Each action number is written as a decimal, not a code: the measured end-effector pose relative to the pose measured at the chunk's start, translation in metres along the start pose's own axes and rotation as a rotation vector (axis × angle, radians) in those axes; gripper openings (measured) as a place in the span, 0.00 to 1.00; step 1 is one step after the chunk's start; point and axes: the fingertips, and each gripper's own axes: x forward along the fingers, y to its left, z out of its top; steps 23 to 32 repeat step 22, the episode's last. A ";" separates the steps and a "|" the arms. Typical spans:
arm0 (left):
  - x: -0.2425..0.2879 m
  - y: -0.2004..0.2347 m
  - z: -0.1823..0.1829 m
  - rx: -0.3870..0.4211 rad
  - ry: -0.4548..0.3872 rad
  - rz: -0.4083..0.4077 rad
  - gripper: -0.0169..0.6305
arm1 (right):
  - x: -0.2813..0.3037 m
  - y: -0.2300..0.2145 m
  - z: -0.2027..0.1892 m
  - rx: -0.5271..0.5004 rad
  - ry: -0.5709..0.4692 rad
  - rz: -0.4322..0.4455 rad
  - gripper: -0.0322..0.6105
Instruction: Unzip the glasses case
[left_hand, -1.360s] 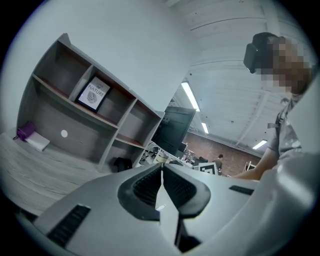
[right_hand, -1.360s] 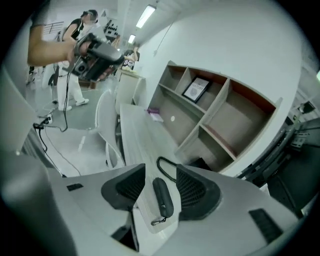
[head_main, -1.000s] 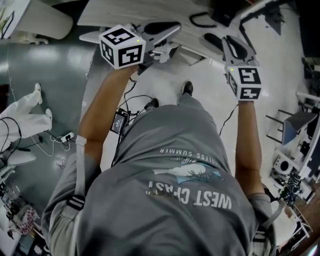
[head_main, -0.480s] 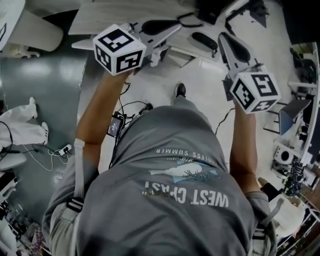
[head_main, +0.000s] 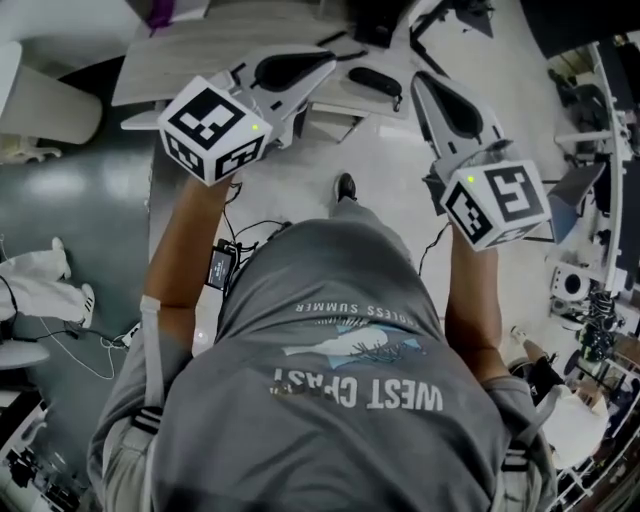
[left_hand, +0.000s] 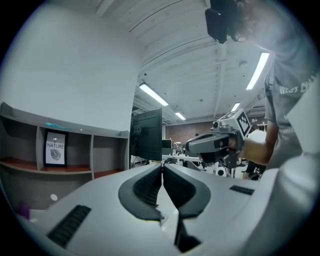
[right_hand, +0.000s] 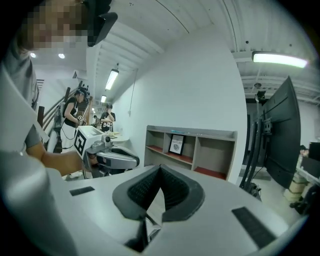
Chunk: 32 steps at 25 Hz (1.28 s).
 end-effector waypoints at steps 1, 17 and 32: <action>-0.001 -0.002 0.003 0.010 -0.003 -0.001 0.04 | -0.002 0.002 0.001 0.000 -0.001 0.001 0.06; -0.017 -0.007 -0.001 0.015 -0.009 0.012 0.04 | -0.009 0.022 -0.009 0.024 0.015 0.022 0.06; -0.023 -0.003 -0.005 0.008 -0.009 0.015 0.04 | -0.005 0.027 -0.011 0.025 0.025 0.022 0.06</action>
